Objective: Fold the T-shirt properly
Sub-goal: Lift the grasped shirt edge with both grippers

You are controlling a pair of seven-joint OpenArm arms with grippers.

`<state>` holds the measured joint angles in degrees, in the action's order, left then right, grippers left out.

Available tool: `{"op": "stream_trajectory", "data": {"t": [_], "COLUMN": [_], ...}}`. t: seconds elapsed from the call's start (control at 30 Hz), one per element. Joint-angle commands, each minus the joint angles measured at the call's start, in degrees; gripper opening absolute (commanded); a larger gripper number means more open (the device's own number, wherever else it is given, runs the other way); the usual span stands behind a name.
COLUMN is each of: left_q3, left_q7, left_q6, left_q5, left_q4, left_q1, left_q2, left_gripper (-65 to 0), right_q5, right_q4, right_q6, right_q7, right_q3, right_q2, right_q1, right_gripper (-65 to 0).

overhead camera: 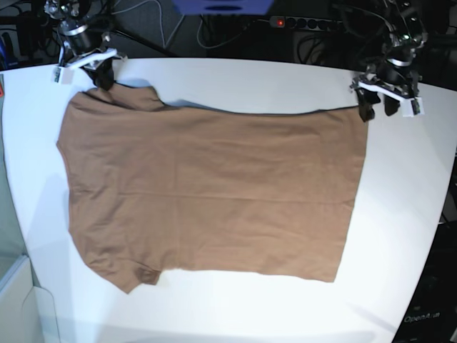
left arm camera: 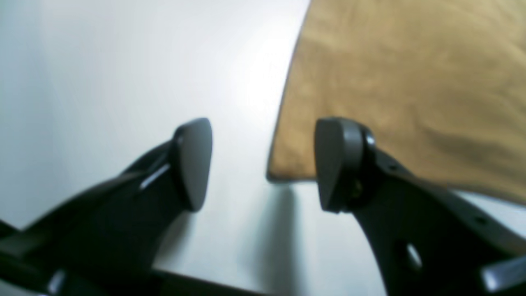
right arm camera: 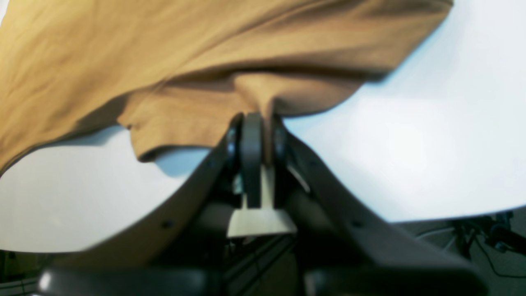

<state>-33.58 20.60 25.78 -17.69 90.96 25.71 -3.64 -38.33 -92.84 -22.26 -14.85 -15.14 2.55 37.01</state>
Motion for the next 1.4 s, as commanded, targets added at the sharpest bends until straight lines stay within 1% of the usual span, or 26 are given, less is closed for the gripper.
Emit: {"op": "stream_trajectory", "data": {"t": [0.0,0.13,0.4,0.47,0.5,0.57,0.63,0.8,0.87,0.9,0.97,1.07,1.2,1.37], "left_q3": [-0.22,0.13,0.31,0.4,0.84,2.42,3.03,2.68,2.59,2.59,2.59,2.59,2.59,1.45], "left_q7": [-1.48,-1.48,-1.39,-1.39,-1.39,-1.39,-1.13,3.53,4.24,4.24,4.24,4.24,4.32,8.72], "left_q6": [0.29,1.34,1.52,3.71,5.21,6.62,6.79,7.05,7.05,7.05,7.05,6.88,6.79,6.88], "left_q5": [-0.64,-0.55,-0.55,-0.55,-0.55,-0.55,-0.46,1.74,2.0,1.91,1.91,1.91,1.91,1.83], "left_q4": [0.34,-2.83,-7.4,-7.4,-7.31,-7.31,-7.4,-7.4,-7.05,-6.69,-5.64,-3.44,-0.89,3.86], "left_q1": [-0.18,-0.26,-1.93,-1.93,-1.93,-1.85,-1.85,-3.43,-3.6,-3.52,-3.43,-3.17,-2.9,-2.81], "left_q2": [-0.71,-0.89,-0.89,-0.8,-0.71,-0.89,-0.98,-0.89,-0.89,-0.89,-0.89,-0.89,-0.8,-0.45], "left_gripper": [-27.1,-27.1,-27.2,-27.5,-28.9,-35.6,-41.9,-54.7,-61.5,-63.9,-62.3,-62.3,-62.3,-62.3], "right_q5": [-0.31,-0.31,-0.31,-0.31,-0.31,-0.31,-0.31,-0.31,-0.31,-0.31,-0.22,-0.22,-0.14,-0.14], "right_q4": [-0.75,-0.75,-0.75,-0.75,-0.75,-0.75,-0.75,-0.75,-0.75,-0.75,-0.83,-1.36,-4.79,-8.83], "right_q6": [-0.02,-0.02,-0.02,-0.02,-0.02,-0.02,-0.02,-0.02,-0.02,-0.02,0.06,0.06,0.24,0.42], "right_q7": [0.39,0.3,0.21,0.21,0.21,0.21,0.21,0.21,0.21,0.21,0.48,0.74,0.74,0.48], "right_q3": [-0.29,-0.29,-0.29,-0.29,-0.29,-0.29,-0.29,-0.29,-0.2,-0.2,-0.12,-0.12,-0.29,-0.38], "right_q2": [0.4,0.4,0.4,0.4,0.4,0.4,0.4,0.4,0.4,0.4,1.19,1.81,2.6,3.39], "right_q1": [0.39,0.39,0.3,0.3,0.3,0.3,0.3,0.3,0.3,0.3,0.3,0.22,-0.22,-0.49], "right_gripper": [-64.4,-64.4,-64.4,-64.4,-64.4,-64.4,-64.4,-64.4,-64.4,-64.4,-64.4,-64.4,-64.4,-64.4]}}
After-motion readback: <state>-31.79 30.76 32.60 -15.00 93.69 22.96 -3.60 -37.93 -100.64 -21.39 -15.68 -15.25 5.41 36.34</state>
